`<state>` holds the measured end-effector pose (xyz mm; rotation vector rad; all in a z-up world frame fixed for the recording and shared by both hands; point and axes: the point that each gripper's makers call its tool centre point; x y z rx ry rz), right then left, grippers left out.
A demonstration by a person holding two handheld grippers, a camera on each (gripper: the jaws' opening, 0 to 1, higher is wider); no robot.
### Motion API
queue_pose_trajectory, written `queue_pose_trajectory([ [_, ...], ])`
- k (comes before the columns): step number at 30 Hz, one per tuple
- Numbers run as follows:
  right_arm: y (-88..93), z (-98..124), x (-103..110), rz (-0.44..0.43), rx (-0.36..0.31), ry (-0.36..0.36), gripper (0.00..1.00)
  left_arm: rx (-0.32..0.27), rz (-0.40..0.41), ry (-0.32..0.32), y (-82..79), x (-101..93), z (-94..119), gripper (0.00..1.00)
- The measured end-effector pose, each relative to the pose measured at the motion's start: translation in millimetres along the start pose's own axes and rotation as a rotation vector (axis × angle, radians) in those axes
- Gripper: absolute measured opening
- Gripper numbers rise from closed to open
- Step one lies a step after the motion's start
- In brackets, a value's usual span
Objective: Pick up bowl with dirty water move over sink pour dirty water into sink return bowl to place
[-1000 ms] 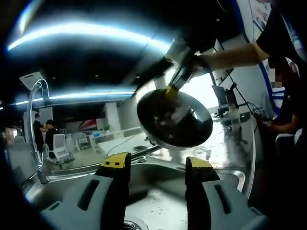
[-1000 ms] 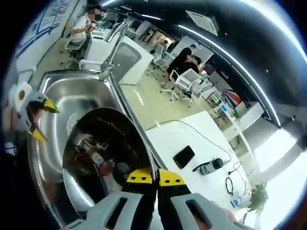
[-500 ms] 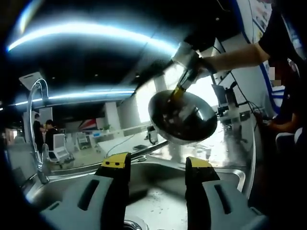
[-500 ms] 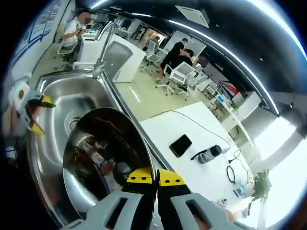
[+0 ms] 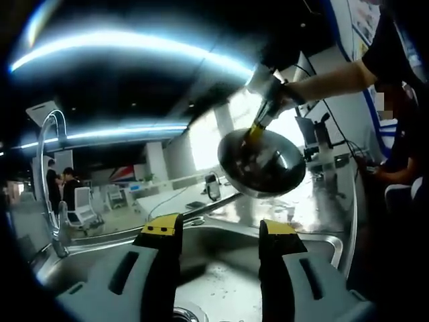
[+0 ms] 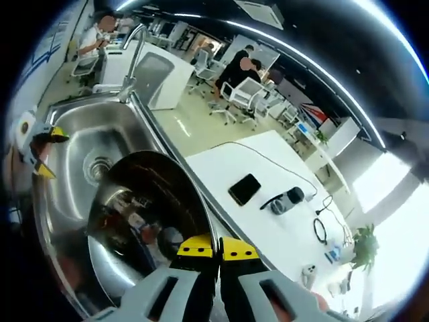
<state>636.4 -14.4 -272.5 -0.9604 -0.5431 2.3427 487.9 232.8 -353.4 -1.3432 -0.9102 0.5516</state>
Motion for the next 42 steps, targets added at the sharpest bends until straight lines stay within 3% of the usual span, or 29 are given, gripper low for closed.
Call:
queue_pose_trajectory([
  [9, 21.1, -8.1, -0.3, 0.012, 0.041, 0.006, 0.00, 0.005, -0.003, 0.000, 0.9, -0.1, -0.3, 0.40],
  [27, 44.6, -17.1, -4.8, 0.022, 0.083, 0.014, 0.00, 0.004, 0.000, 0.002, 1.4, 0.5, -0.6, 0.40],
  [38, 64.6, -16.4, -14.5, -0.060, 0.091, 0.019, 0.00, 0.011, -0.002, 0.003, 2.7, 0.1, -1.1, 0.40],
  [42, 75.8, -16.5, -19.4, -0.131, 0.113, 0.027, 0.00, 0.012, -0.001, 0.000, 2.9, 0.5, -1.1, 0.40],
])
Point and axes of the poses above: the point that each gripper's makers call its tool centre point, and the gripper's own axes: z roughly backward along the fingers, x roughly to its left, y roughly out of its underside, and after that the axes turned 5 degrees about x, right-handed
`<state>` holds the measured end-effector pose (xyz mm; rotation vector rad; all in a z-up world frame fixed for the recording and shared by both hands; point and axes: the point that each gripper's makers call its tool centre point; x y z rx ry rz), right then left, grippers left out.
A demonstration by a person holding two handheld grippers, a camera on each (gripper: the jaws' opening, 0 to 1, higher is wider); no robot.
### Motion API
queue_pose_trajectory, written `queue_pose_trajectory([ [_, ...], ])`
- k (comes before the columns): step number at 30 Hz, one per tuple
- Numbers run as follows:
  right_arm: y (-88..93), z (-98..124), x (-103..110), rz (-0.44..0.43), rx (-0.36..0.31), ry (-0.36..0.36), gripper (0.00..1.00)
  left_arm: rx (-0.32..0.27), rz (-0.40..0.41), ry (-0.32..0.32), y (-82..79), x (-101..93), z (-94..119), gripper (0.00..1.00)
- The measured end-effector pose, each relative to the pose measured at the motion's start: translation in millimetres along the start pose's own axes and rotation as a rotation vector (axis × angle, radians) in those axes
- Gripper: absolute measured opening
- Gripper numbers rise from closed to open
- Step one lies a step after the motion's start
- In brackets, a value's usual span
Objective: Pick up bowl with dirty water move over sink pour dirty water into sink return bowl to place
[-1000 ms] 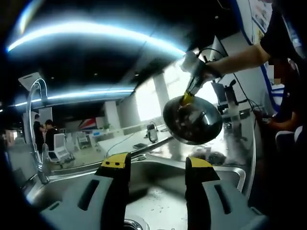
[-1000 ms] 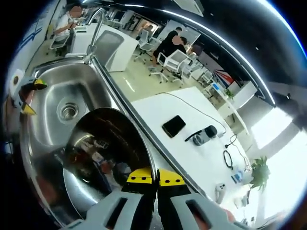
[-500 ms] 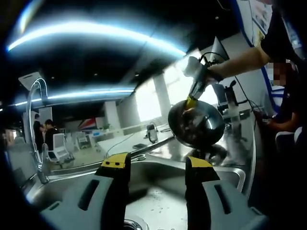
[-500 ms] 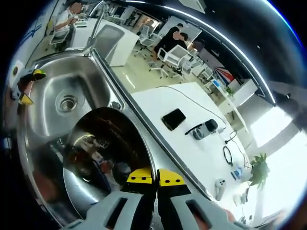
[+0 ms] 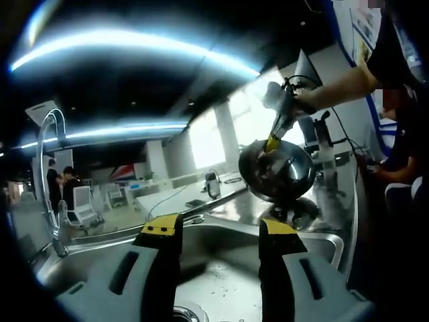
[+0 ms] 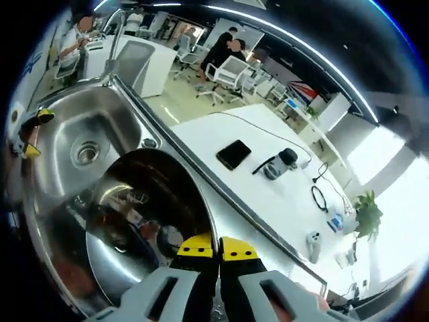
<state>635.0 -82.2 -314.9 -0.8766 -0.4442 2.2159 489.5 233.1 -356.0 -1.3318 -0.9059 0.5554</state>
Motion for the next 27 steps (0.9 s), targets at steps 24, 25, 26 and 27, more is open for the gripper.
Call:
queue_pose_trajectory([
  [24, 60.2, -7.4, -29.5, -0.272, 0.099, -0.024, 0.00, -0.021, 0.019, 0.008, -3.8, -0.7, 1.3, 0.40],
  [25, 61.6, -7.5, -30.4, -0.277, 0.100, -0.024, 0.00, -0.020, 0.018, 0.007, -3.6, -0.6, 1.2, 0.40],
  [26, 63.3, -7.6, -30.7, -0.295, 0.101, -0.029, 0.00, -0.018, 0.017, 0.008, -3.3, -0.7, 1.0, 0.40],
  [27, 64.5, -8.2, -31.6, -0.297, 0.102, -0.030, 0.00, -0.018, 0.017, 0.010, -3.2, -1.1, 0.8, 0.40],
])
Point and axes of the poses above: the point that each gripper's makers call its tool centre point, and the gripper's own axes: z roughly backward along the fingers, x roughly to its left, y roughly out of its underside, and after that the axes turned 5 degrees about x, right-handed
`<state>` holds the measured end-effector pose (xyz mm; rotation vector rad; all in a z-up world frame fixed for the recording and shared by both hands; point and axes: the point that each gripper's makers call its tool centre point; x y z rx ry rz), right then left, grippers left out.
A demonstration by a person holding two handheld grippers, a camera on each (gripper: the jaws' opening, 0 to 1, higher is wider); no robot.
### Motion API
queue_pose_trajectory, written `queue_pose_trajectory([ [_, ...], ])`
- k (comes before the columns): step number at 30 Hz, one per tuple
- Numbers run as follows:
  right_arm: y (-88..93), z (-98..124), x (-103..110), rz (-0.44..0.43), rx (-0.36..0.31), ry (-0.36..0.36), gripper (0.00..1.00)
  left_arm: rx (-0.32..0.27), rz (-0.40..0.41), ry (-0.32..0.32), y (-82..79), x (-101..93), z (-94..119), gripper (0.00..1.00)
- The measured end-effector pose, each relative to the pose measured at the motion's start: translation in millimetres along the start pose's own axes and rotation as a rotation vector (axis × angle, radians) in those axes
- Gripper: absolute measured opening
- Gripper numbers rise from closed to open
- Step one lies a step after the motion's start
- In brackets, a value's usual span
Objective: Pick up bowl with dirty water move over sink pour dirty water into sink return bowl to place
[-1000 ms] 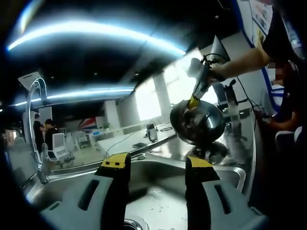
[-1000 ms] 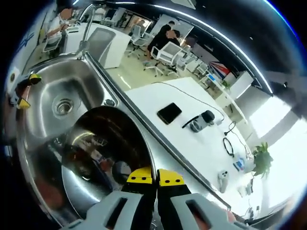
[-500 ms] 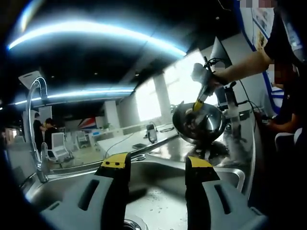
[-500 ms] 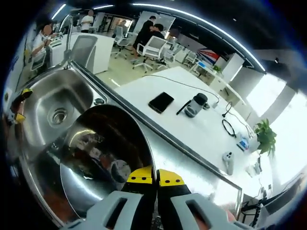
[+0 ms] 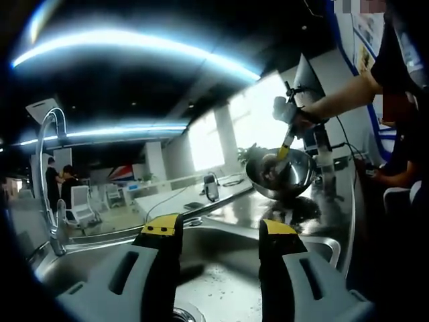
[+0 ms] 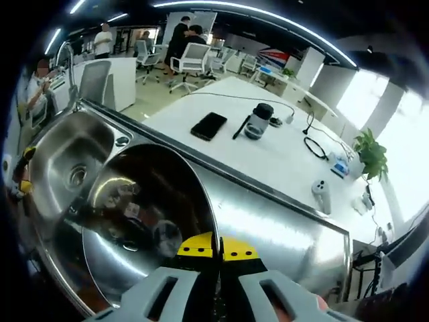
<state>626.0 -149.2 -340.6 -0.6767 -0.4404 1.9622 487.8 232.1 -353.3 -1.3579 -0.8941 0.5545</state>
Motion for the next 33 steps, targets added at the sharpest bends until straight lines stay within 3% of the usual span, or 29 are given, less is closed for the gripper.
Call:
queue_pose_trajectory([
  [25, 38.3, -11.5, -20.8, -0.231, 0.075, -0.080, 0.00, -0.001, -0.003, 0.008, -0.1, -1.7, -0.3, 0.40],
  [33, 54.1, -11.8, -36.7, -0.301, 0.102, -0.087, 0.00, -0.006, -0.001, 0.009, -0.9, -1.7, 0.0, 0.40],
])
Point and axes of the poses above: the point that each gripper's makers call its tool centre point, and the gripper's own axes: z roughly backward along the fingers, x roughly to its left, y roughly out of its underside, and after that the axes turned 5 degrees about x, right-handed
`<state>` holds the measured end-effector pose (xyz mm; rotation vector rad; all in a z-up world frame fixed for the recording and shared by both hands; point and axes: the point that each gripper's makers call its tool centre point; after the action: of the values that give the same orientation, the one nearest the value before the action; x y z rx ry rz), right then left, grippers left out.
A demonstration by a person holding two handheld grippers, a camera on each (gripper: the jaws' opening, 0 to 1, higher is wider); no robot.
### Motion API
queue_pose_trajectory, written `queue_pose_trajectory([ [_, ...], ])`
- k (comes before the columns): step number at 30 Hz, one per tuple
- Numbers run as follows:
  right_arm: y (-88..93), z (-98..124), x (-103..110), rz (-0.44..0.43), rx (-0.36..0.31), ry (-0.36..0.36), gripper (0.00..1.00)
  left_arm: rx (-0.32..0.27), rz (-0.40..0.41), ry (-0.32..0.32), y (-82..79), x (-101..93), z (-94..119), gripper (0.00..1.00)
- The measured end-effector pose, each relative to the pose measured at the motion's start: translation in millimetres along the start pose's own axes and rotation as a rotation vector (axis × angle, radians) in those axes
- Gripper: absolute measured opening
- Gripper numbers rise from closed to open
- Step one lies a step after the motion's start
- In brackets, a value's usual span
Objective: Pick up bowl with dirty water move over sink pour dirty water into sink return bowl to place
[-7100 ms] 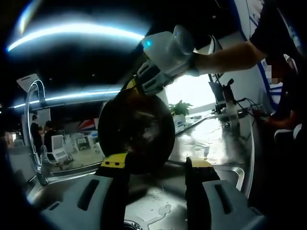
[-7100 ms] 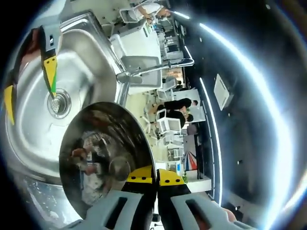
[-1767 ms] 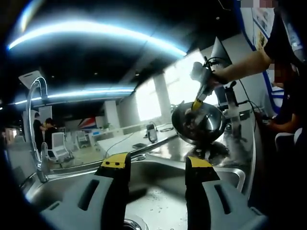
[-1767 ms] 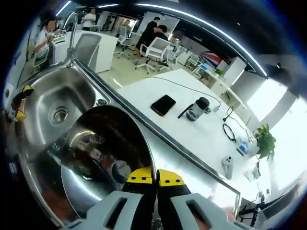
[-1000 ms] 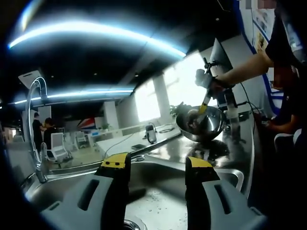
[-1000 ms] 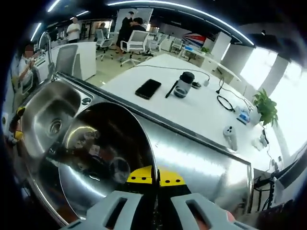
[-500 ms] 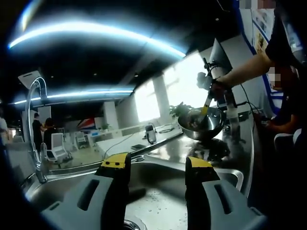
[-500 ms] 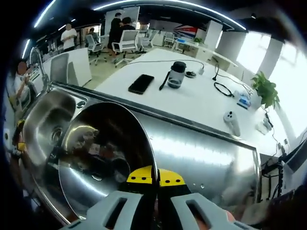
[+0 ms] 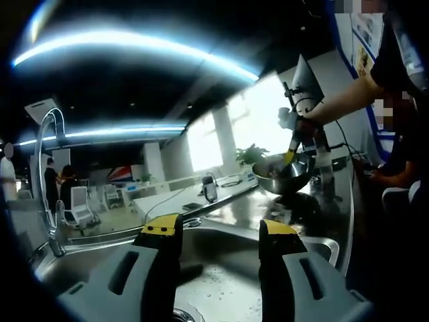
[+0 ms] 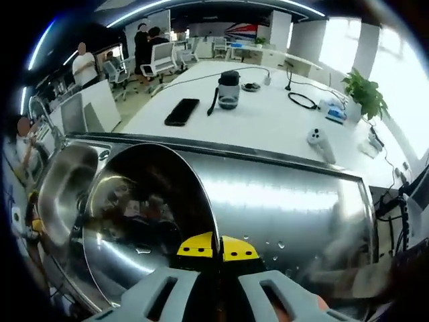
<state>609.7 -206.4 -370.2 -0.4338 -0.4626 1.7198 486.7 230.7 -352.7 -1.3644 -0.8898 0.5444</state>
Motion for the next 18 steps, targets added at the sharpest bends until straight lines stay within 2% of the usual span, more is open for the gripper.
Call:
queue_pose_trajectory([
  [10, 13.6, -0.8, -16.7, -0.065, 0.042, -0.013, 0.00, 0.009, -0.005, 0.001, 1.4, -0.7, -0.3, 0.40],
  [13, 19.5, -3.8, -18.4, -0.142, 0.059, -0.057, 0.00, 0.008, -0.004, 0.000, 1.3, -0.3, -0.3, 0.40],
  [18, 31.7, -6.2, -24.4, -0.184, 0.077, -0.072, 0.00, 0.011, -0.006, 0.003, 1.7, -0.9, -0.4, 0.40],
])
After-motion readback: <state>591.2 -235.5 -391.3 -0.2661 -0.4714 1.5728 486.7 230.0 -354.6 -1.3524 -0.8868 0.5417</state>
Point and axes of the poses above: the point that each gripper's makers call its tool centre point, and the gripper's own axes: z roughly backward along the fingers, x roughly to its left, y roughly out of its underside, and after that the axes turned 5 degrees about x, right-handed
